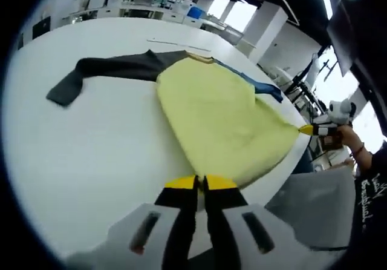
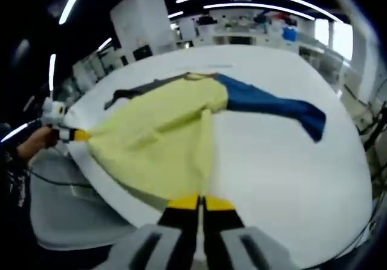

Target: Fold the garment on the visible template until the final outline fits inside the template.

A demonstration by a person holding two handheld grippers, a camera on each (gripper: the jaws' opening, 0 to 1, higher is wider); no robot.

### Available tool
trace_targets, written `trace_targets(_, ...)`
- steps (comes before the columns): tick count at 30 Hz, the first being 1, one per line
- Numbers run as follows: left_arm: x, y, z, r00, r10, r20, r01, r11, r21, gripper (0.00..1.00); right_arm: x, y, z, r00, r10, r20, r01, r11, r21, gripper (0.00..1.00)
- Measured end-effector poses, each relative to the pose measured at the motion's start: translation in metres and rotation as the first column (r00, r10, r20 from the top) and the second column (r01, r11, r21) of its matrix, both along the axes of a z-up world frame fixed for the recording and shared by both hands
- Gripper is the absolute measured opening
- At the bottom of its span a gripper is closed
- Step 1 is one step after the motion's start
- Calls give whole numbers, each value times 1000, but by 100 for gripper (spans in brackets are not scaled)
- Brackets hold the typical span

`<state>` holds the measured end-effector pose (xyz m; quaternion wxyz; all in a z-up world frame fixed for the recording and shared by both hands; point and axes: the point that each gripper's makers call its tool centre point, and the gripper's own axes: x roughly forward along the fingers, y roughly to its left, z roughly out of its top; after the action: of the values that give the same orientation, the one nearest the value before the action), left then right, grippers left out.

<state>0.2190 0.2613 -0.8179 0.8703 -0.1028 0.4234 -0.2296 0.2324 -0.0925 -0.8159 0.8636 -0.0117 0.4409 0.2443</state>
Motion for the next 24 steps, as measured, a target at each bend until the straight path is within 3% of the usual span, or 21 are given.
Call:
trace_targets(14, -18, 2, -19, 998, 5, -59, -3, 999, 39, 1, -27, -7, -34, 996, -30, -85, 25, 998, -66, 0)
trace_targets(20, -23, 3, -23, 998, 12, -67, -9, 999, 40, 2, -27, -11, -34, 995, -52, -85, 47, 997, -57, 0)
trace_targets(24, -27, 2, -20, 999, -24, -39, 26, 998, 53, 4, -26, -11, -34, 994, -66, -89, 62, 997, -45, 0)
